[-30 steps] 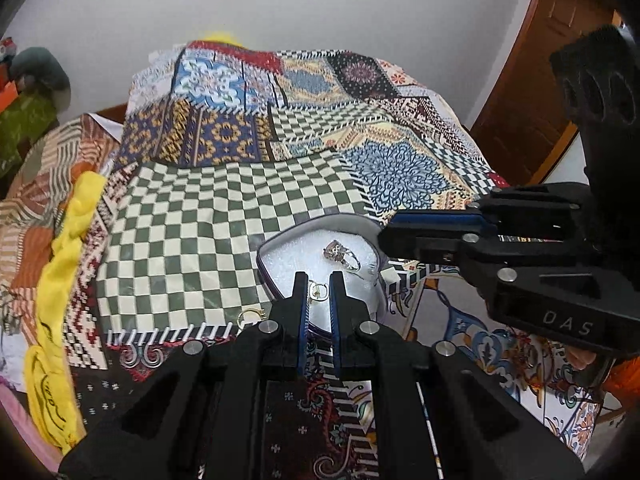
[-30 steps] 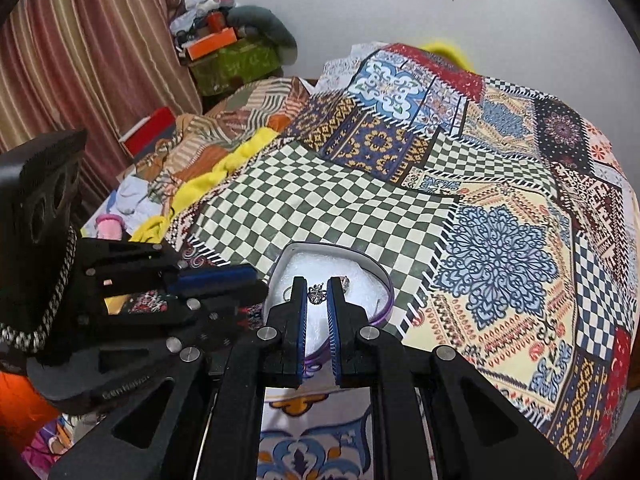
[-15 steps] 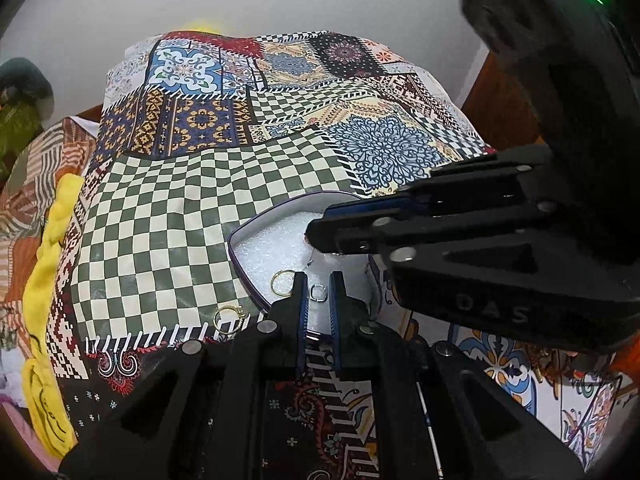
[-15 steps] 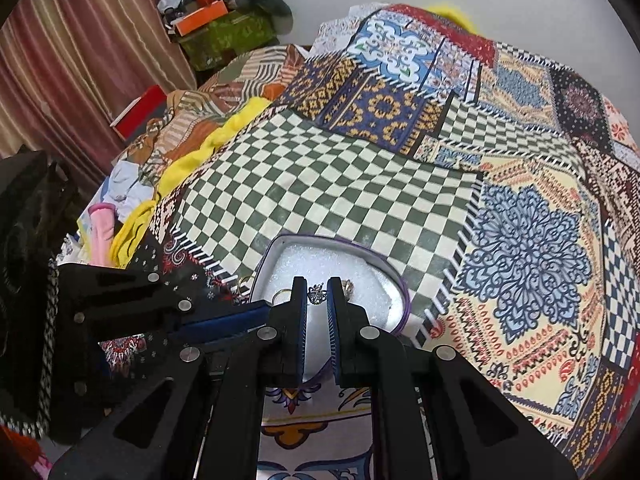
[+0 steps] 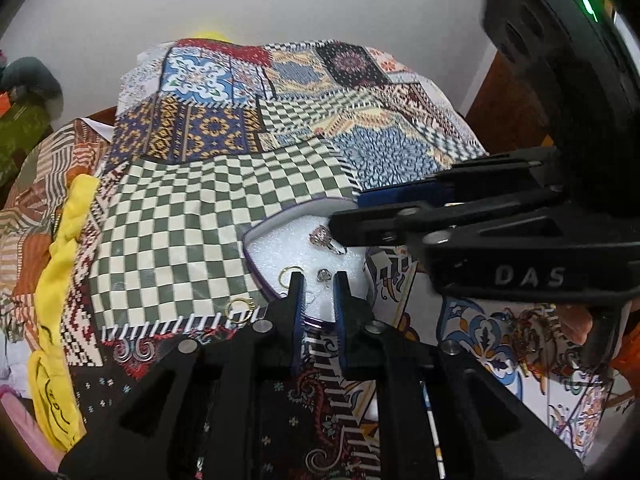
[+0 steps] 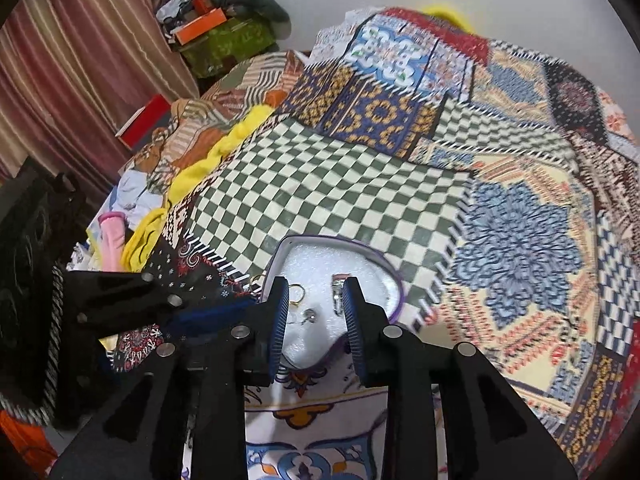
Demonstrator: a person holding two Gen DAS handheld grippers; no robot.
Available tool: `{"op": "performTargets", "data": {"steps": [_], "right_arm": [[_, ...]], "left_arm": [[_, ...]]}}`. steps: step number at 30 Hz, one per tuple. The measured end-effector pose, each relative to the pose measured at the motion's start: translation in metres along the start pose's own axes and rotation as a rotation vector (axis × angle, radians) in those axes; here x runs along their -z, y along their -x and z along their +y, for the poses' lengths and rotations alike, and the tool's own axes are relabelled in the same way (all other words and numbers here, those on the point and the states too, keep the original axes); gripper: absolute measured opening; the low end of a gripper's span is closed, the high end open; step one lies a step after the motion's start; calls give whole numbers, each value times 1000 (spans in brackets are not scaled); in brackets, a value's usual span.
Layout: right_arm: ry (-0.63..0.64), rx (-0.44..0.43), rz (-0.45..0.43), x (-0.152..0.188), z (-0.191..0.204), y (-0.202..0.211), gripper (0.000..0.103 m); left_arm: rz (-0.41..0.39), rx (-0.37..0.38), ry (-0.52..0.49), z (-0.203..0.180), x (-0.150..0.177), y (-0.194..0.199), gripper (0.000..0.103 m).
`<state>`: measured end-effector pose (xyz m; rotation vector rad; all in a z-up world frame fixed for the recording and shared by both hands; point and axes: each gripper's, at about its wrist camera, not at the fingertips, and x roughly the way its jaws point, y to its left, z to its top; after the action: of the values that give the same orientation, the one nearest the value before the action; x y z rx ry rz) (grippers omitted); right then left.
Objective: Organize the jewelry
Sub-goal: 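Open the left tool into the tin while the right tool releases its charm, then move both tools back toward the red beaded bracelets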
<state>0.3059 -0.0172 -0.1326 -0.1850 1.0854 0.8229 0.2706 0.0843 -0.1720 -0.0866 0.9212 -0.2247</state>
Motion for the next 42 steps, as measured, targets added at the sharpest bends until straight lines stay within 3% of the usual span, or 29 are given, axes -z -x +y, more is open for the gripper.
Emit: {"op": "performTargets", "data": {"steps": [9, 18, 20, 25, 33, 39, 42], "right_arm": [[27, 84, -120, 15, 2, 58, 25], [74, 167, -220, 57, 14, 115, 28], [68, 169, -220, 69, 12, 119, 32], [31, 172, -191, 98, 1, 122, 32], [-6, 110, -81, 146, -4, 96, 32], [-11, 127, -61, 155, -8, 80, 31], [-2, 145, -62, 153, -7, 76, 23]], "left_arm": [[-63, -22, 36, 9, -3, 49, 20], [-78, -15, -23, -23, 12, 81, 25], [-77, -8, -36, -32, 16, 84, 31], [-69, -4, -83, -58, 29, 84, 31], [-29, 33, -77, -80, 55, 71, 31], [13, 66, -58, -86, 66, 56, 31], [20, 79, -57, -90, 66, 52, 31]]}}
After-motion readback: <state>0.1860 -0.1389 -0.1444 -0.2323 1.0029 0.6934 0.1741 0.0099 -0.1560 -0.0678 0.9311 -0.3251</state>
